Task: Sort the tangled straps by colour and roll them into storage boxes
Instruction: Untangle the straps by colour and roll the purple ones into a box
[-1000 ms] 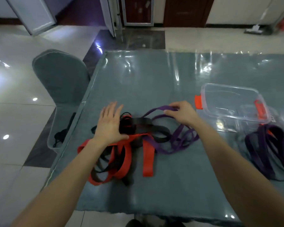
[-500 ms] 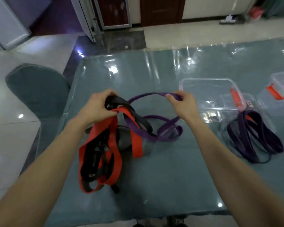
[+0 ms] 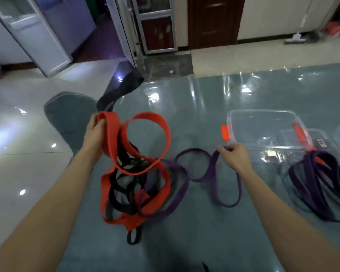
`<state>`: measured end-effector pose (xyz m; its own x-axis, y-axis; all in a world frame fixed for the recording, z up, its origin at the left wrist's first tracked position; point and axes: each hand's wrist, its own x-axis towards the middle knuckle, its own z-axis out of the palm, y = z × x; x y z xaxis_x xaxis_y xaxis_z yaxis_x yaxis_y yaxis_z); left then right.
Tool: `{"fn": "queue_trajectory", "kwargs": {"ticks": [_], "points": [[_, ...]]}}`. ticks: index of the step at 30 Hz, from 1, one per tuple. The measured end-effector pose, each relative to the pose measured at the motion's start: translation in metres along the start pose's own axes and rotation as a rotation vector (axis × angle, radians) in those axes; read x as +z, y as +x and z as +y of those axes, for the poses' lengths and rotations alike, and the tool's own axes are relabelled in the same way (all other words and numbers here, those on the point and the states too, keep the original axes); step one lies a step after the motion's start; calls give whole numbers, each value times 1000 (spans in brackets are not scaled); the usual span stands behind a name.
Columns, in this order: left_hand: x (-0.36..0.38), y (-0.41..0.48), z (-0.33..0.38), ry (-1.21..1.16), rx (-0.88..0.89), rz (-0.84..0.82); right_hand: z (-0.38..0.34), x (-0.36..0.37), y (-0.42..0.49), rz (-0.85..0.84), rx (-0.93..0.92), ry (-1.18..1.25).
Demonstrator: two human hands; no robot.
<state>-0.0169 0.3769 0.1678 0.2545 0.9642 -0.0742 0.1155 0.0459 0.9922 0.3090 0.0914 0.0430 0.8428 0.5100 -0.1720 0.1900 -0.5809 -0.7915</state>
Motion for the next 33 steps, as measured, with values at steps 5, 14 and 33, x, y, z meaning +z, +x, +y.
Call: {"fn": "queue_trajectory", "kwargs": {"ticks": [5, 14, 33], "points": [[5, -11, -81, 493, -137, -127, 14, 5, -4, -32, -61, 3], [25, -6, -74, 1476, 15, -327, -21, -69, -22, 72, -160, 150], [317, -181, -82, 678, 214, -1020, -83, -308, -66, -358, -496, 1272]]}}
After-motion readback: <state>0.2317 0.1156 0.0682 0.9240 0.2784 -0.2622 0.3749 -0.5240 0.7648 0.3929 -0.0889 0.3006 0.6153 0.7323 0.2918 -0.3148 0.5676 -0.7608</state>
